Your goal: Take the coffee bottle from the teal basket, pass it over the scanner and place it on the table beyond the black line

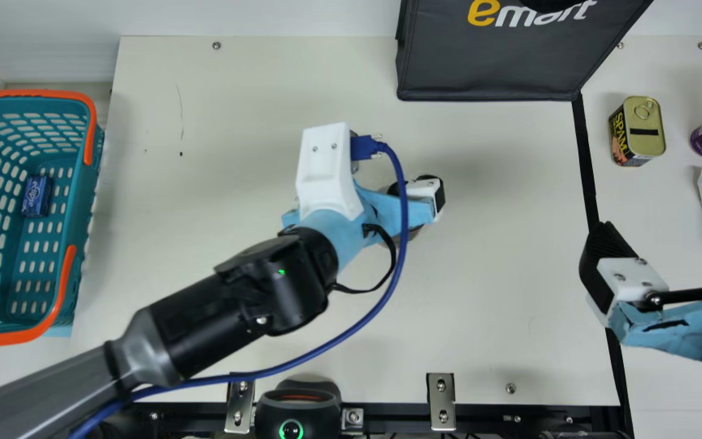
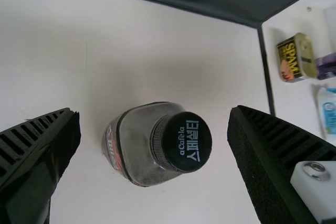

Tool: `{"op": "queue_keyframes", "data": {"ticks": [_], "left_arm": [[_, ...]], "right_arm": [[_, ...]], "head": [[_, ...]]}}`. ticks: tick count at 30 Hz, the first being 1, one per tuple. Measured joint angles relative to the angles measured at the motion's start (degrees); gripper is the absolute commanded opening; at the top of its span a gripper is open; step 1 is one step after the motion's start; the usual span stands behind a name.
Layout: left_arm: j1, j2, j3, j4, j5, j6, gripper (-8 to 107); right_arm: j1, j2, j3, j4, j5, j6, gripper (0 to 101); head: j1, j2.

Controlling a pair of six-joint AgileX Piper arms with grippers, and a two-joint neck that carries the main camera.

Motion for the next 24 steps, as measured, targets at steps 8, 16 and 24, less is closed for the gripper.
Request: {"op": "queue_keyframes", "data": {"ticks": [8,16,24], "left_arm": [[5.25,-8.16,7.27,-9.62,-7.74,10.36,90],[11.92,-17.6,15.22,-22.01,-10.88,25.82,90],[20.45,-27.34,20.45,-34.08,-7.72,43.25,90]], "right_arm": [[0.0,0.0,0.0,0.0,0.0,0.0,95],[0.0,0.0,0.0,0.0,0.01,0.0,95],[0.0,0.0,0.0,0.0,0.01,0.0,95]], "head": [[0.0,0.09],[0.0,0.09],[0.0,0.09]]}}
